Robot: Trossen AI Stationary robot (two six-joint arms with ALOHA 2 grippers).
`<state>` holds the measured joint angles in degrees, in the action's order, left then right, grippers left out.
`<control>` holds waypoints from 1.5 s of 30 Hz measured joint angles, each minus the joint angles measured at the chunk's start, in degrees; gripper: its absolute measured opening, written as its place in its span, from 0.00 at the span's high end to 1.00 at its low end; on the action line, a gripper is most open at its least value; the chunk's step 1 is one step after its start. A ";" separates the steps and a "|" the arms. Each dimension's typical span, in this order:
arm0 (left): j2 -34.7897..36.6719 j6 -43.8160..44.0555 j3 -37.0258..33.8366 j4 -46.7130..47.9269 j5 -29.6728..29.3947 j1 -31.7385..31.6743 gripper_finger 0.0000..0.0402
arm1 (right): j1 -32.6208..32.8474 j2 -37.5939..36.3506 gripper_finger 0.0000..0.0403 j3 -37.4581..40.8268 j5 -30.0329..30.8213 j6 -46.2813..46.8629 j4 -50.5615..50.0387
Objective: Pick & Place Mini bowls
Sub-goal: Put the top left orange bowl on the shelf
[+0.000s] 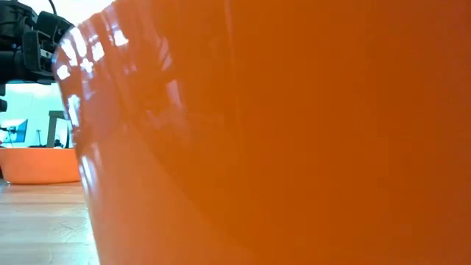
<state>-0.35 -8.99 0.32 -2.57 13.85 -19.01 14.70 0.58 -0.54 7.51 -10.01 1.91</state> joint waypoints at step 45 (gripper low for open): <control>0.00 0.00 0.00 0.00 0.01 -0.01 1.00 | 0.02 -0.04 0.98 -0.02 0.02 13.07 7.04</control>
<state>-0.35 -8.99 0.32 -2.57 13.86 -19.02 14.72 0.54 -0.56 7.53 3.06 8.96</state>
